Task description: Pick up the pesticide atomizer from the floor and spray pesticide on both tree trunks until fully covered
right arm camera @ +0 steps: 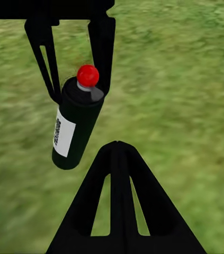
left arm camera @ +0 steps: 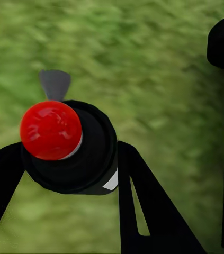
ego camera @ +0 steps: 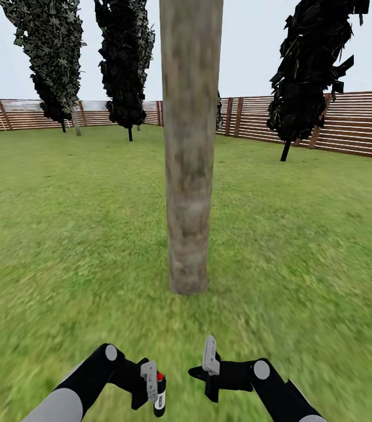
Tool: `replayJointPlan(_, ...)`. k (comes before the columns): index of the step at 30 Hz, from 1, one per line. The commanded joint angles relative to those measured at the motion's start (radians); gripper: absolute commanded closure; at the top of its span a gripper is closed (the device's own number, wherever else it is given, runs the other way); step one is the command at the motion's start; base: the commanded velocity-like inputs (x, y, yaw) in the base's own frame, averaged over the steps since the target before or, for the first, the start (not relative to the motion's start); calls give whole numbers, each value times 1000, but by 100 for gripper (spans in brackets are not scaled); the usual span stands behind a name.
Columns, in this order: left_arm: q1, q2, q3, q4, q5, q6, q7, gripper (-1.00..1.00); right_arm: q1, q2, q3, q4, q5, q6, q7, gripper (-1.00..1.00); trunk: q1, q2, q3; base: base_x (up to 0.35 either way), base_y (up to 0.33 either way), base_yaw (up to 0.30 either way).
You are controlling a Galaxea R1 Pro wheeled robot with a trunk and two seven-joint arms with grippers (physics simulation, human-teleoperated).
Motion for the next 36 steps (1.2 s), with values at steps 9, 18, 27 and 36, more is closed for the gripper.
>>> replayJointPlan(9,0,-27,1,-22,3,0,0,100,0,2,1,0,0,0,-1,100,0,0,0,0,0,0)
replayJointPlan(18,0,-55,1,-23,3,-3,-3,100,0,2,1,0,0,-1,-1,100,0,0,0,0,0,0)
replayJointPlan(27,1,-63,0,-21,2,-25,-17,100,0,2,1,0,0,-2,-1,100,0,0,0,0,0,0)
replayJointPlan(36,0,-68,-1,-23,2,-29,-61,100,0,2,1,1,0,-2,-1,100,0,0,0,0,0,0)
